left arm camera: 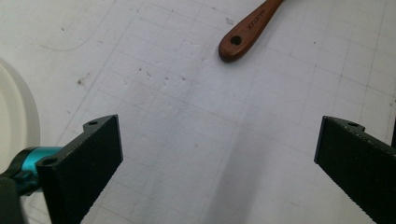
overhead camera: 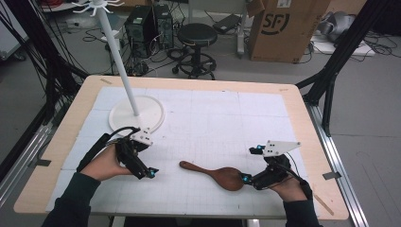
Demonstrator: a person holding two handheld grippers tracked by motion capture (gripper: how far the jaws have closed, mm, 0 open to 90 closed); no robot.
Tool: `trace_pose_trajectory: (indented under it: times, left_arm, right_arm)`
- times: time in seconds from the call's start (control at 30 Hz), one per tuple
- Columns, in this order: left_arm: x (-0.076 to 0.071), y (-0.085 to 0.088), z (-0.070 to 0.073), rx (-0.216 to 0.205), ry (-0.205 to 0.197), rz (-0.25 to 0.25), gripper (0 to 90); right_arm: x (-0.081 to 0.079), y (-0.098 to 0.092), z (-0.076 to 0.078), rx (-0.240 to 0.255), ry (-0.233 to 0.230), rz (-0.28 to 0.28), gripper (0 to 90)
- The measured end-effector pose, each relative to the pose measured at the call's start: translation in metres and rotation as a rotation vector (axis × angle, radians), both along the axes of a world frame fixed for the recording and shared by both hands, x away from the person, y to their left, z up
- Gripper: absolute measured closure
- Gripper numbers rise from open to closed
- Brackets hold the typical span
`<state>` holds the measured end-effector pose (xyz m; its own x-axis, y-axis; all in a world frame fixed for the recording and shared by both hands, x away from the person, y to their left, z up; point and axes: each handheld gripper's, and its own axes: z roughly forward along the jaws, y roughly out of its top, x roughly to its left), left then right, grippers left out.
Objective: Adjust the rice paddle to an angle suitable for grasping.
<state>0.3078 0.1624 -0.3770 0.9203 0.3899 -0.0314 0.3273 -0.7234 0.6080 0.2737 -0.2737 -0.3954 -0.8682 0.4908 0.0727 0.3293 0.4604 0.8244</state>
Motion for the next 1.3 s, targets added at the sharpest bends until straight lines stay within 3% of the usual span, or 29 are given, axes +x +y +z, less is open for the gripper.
trace_pose_trajectory:
  times: [0.43, 0.63, 0.7, 0.8, 0.97, 1.07, 1.3]
  left_arm:
    - [-0.020, 0.034, -0.003, -0.115, -0.041, 0.090, 1.6]
    - [-0.026, 0.043, -0.005, -0.157, -0.052, 0.106, 1.6]
    - [-0.028, 0.045, -0.006, -0.188, -0.063, 0.111, 1.6]
    - [-0.029, 0.047, -0.007, -0.182, -0.059, 0.111, 1.6]
    - [-0.029, 0.056, -0.010, -0.221, -0.055, 0.116, 1.6]
    - [-0.027, 0.060, -0.012, -0.219, -0.058, 0.123, 1.6]
    - [-0.026, 0.059, -0.013, -0.234, -0.057, 0.132, 1.6]
  right_arm:
    - [-0.001, 0.004, 0.002, -0.008, 0.001, 0.012, 0.2]
    - [-0.001, 0.004, 0.003, -0.009, 0.001, 0.013, 0.2]
    - [-0.001, 0.003, 0.004, -0.009, 0.001, 0.012, 0.2]
    - [-0.002, 0.003, 0.005, -0.010, 0.001, 0.013, 0.2]
    - [-0.002, 0.006, 0.006, -0.014, 0.000, 0.020, 0.2]
    - [-0.002, 0.010, 0.006, -0.014, 0.001, 0.025, 0.2]
    - [-0.003, 0.015, 0.008, -0.031, 0.003, 0.047, 0.2]
